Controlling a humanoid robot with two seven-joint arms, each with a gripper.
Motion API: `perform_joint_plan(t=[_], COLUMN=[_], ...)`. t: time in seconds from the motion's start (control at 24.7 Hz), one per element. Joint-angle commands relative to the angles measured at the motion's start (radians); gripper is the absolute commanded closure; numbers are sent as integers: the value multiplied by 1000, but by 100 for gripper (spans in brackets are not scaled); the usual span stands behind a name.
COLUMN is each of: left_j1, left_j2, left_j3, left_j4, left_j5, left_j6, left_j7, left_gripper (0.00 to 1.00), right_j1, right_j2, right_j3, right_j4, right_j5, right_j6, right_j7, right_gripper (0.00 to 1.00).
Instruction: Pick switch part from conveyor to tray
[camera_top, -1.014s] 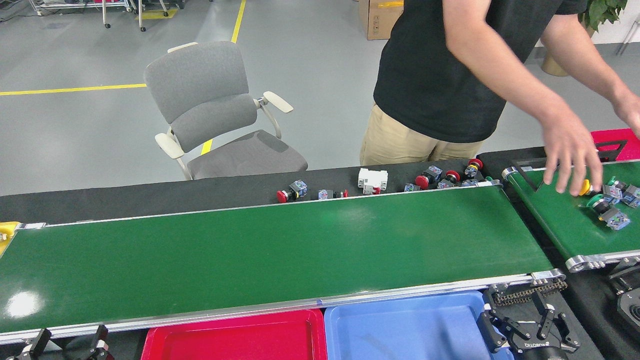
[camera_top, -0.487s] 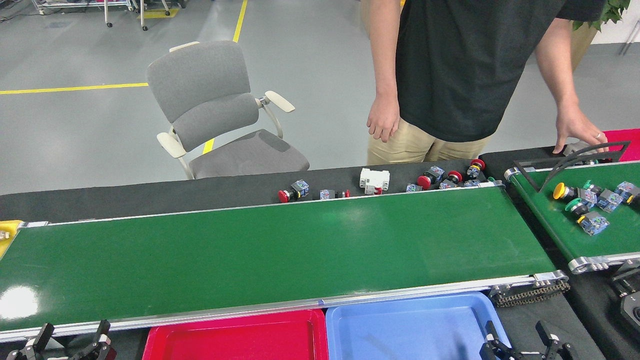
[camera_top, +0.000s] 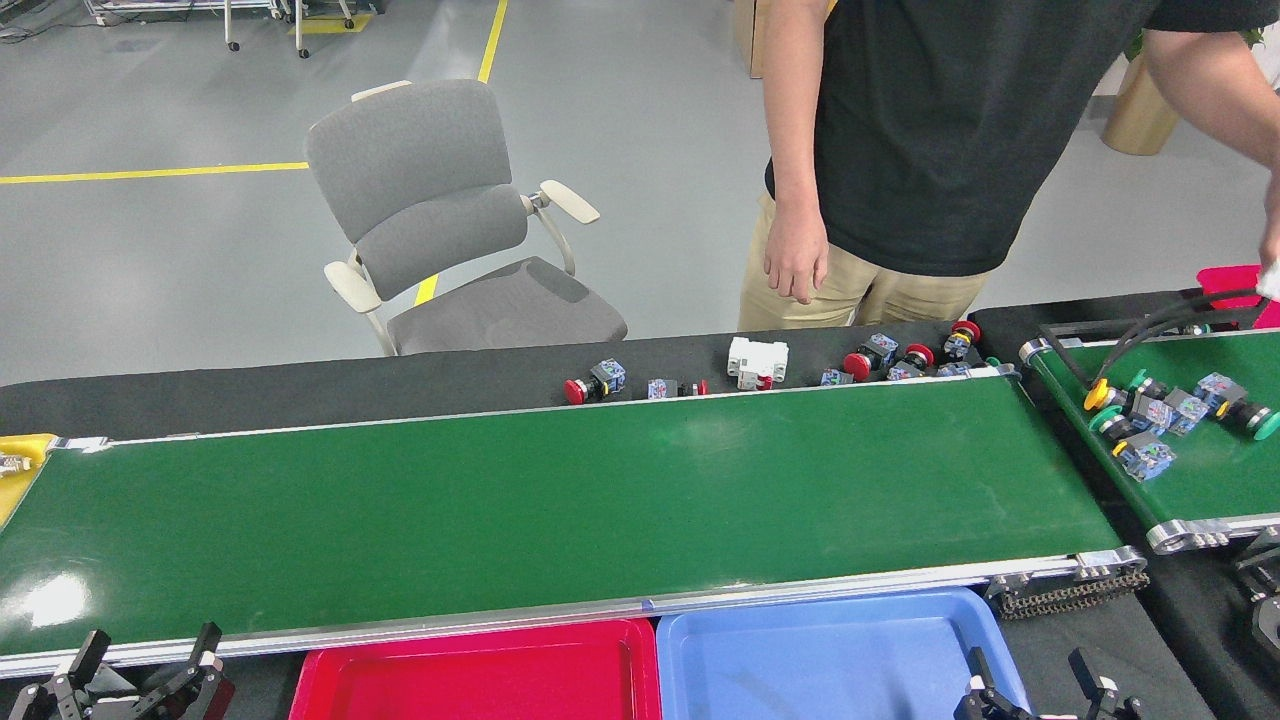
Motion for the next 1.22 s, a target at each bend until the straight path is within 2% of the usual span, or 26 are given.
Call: perform_joint_plan(t=[0.0,0.28,0.41,0.61,0.77,0.97,1.18], left_j1=[-1,2,0,5,-3,-6,-12], left_j2=[11,19,22,25,26,25,25], left_j3=[1,3,1,1,-10,-13,-13], left_j4=[-13,-16,-16,-11,-8,-6,-5], left_j5=[0,0,0,-1,-1,-4,-4], left_j6=[0,-1,-6,-7,-7,-7,-7], left_j7=[5,7,7,7,7,7,7], left_gripper=[0,0,0,0,0,0,0], right_j1=[-23,-113,-188,-320,-369,-451,-523], right_j2=[-15,-20,-41,-61,-55,-38,-26], right_j3=[-6,-14,-12,-9,1,84,121], right_j4=[-15,3,92,187,263,362,416], right_j5=[2,5,8,9,29,32,34], right_j6=[4,4,4,4,2,7,7], right_j7=[-8,1,18,124,132,147,148], right_gripper=[0,0,0,0,0,0,0])
